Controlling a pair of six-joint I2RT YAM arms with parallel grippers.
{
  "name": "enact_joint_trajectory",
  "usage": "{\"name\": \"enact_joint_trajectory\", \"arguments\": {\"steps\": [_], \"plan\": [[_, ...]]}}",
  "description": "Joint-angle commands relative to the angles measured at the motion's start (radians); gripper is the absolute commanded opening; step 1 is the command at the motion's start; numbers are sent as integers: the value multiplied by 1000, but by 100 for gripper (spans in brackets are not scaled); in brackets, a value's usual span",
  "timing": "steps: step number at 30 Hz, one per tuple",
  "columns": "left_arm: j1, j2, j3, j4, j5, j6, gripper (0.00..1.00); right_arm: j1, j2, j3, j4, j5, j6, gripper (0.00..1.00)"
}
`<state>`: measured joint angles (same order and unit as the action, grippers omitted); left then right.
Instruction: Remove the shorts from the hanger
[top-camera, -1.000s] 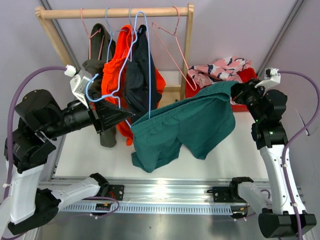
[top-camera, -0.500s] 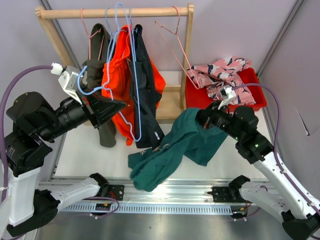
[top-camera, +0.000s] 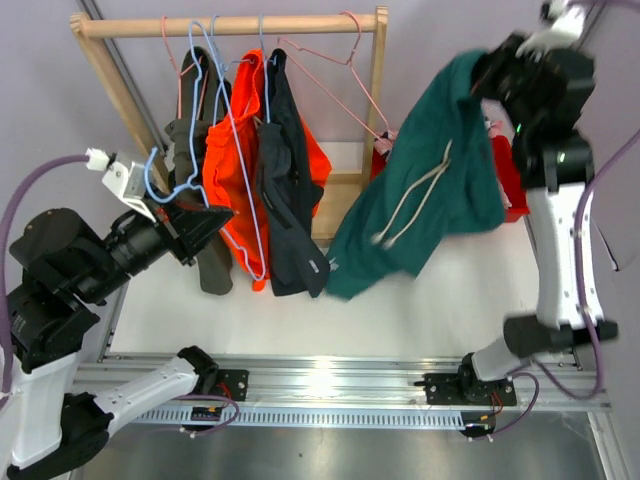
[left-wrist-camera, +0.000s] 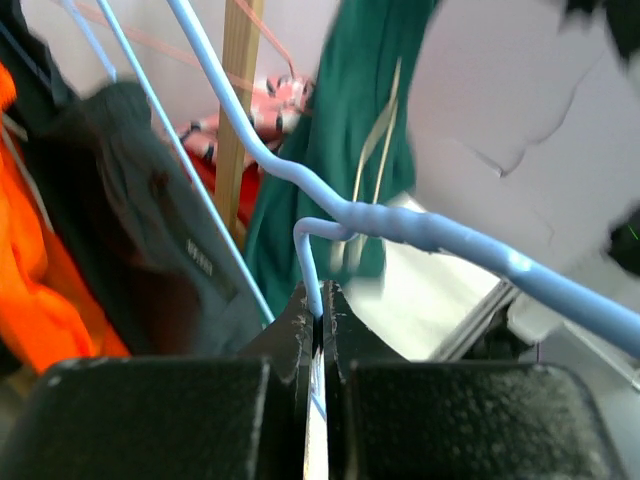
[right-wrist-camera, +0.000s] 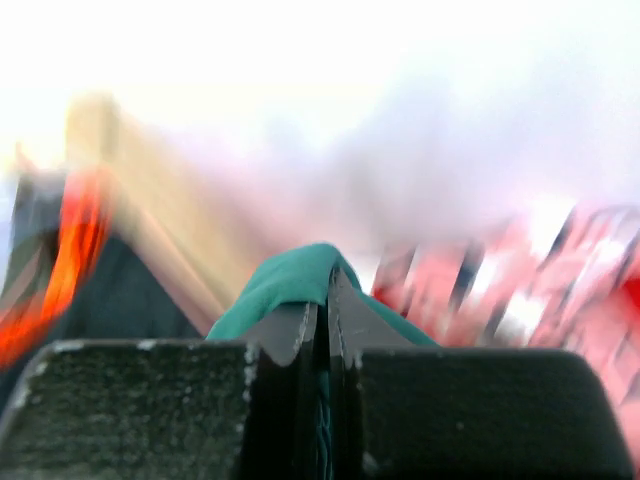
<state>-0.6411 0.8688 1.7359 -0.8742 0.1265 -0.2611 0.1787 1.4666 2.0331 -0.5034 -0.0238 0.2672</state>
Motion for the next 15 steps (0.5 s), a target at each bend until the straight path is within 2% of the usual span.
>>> {"name": "enact_joint_trajectory", "arguments": {"steps": [1,4,5,6,7,10,13,14,15], "plan": [[-5,-34,-74,38,12,20,0,-93,284,496,-15,22,-53,0],[-5,-30,-102,37,25,16,0,-159,475,718,139,74,0,0],[-5,-21,-104,40,42,7,0,-168,488,696,199,97,9,0],[-5,-13,-107,40,50,3,0,-168,489,652,321,138,12,0],[-3,-11,-111,41,56,-3,0,-170,483,560,366,165,15,0],[-5,-7,-118,55,68,-7,0,-199,494,457,456,214,6,0],[-5,19,-110,66,91,-13,0,-199,500,278,546,185,1,0],[-3,30,-108,69,100,-16,0,-199,495,165,572,171,6,3],[-3,57,-105,79,114,-18,0,-200,500,121,597,150,6,21]]}}
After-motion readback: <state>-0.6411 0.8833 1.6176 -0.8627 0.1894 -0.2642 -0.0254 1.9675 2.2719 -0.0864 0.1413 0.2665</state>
